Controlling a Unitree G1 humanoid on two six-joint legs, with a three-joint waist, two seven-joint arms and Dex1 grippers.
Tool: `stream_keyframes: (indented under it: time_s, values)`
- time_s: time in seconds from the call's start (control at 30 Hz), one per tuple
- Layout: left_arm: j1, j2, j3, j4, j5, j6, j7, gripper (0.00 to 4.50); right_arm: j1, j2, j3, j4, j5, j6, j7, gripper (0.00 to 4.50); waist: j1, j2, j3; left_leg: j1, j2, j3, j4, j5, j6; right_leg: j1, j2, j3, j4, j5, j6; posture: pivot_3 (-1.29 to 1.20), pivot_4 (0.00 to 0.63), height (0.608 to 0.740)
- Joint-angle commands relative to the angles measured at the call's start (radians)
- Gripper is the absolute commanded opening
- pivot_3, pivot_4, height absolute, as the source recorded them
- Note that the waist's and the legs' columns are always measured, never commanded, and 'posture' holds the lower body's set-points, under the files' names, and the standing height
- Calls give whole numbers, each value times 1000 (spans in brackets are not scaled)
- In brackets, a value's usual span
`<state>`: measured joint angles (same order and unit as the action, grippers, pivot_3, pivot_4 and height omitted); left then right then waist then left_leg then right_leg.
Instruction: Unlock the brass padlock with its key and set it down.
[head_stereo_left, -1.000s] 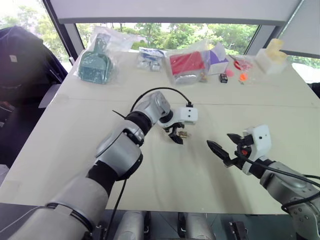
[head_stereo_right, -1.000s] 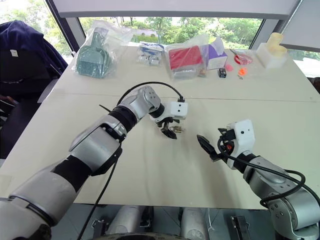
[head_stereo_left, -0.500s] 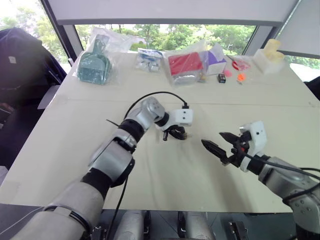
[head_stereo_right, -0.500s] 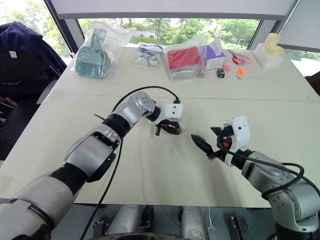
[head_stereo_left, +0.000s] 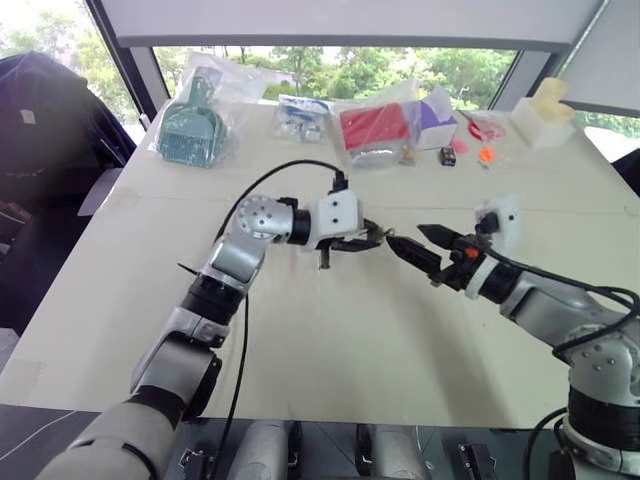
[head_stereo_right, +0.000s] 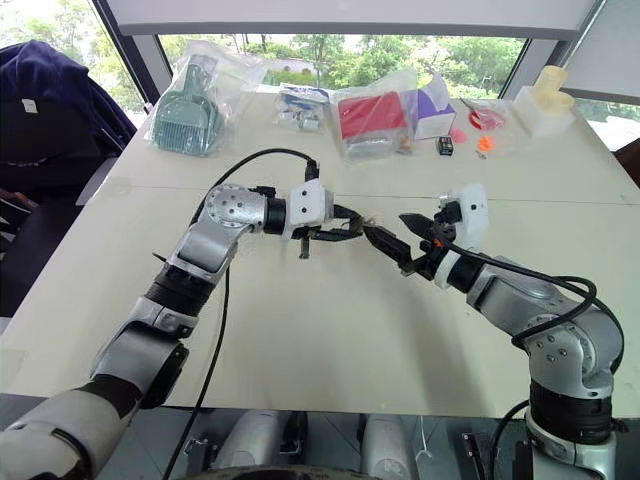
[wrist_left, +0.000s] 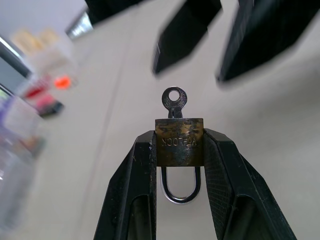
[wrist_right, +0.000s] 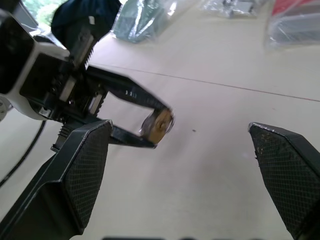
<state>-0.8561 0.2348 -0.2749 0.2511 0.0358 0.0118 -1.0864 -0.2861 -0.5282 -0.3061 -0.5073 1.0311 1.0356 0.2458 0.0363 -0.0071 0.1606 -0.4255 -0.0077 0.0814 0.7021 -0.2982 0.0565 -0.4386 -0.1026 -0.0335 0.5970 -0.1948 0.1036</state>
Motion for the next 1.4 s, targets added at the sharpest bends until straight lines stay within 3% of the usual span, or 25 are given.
stream_keyframes:
  time_s: [0.03, 0.23, 0.3, 0.4, 0.53, 0.6, 1.4]
  values:
    - [-11, 3, 16, -34, -22, -26, 37, 707, -24, 16, -31, 4, 81, 9, -34, 4500, -1, 0, 0, 0, 0, 0, -1, 0, 0, 0, 0, 0, 0, 0, 0, 0, 150, 740]
    - [-36, 10, -5, 2, -11, -138, 49, 707, -42, 36, -72, 46, 170, -22, -92, 4500, 0, 0, 0, 0, 1, 0, -1, 0, 0, -1, 2, 0, 1, 1, 2, 0, 150, 740]
    - [-40, 11, -10, 13, -14, -152, 47, 707, -42, 32, -78, 46, 192, -31, -88, 3999, 0, 0, 0, 0, 1, 0, -1, 0, 0, -1, 2, 0, 1, 1, 2, 0, 150, 740]
    - [-45, 11, -12, 27, -17, -165, 49, 707, -37, 22, -76, 51, 206, -39, -89, 2832, 0, 0, 0, 0, 1, 0, -1, 0, 0, -1, 2, 0, 1, 1, 2, 0, 150, 740]
    - [-49, 13, -22, 47, -8, -194, 54, 707, -38, 21, -72, 57, 222, -50, -89, 831, 0, 0, 0, 0, 1, 1, -1, 0, 0, -1, 3, 0, 1, 2, 3, 0, 150, 740]
    - [-49, 13, -22, 49, -11, -197, 57, 707, -34, 20, -63, 56, 222, -53, -91, 141, -1, 0, 0, 0, 1, 1, -1, 0, 0, -1, 3, 0, 1, 2, 3, 0, 150, 740]
    - [-35, 21, -33, 28, 32, -278, 140, 707, -31, 92, -21, 78, 312, -104, -215, 141, -1, 0, 0, 0, 1, 1, -1, 0, 0, -1, 4, 0, 1, 2, 4, 0, 150, 740]
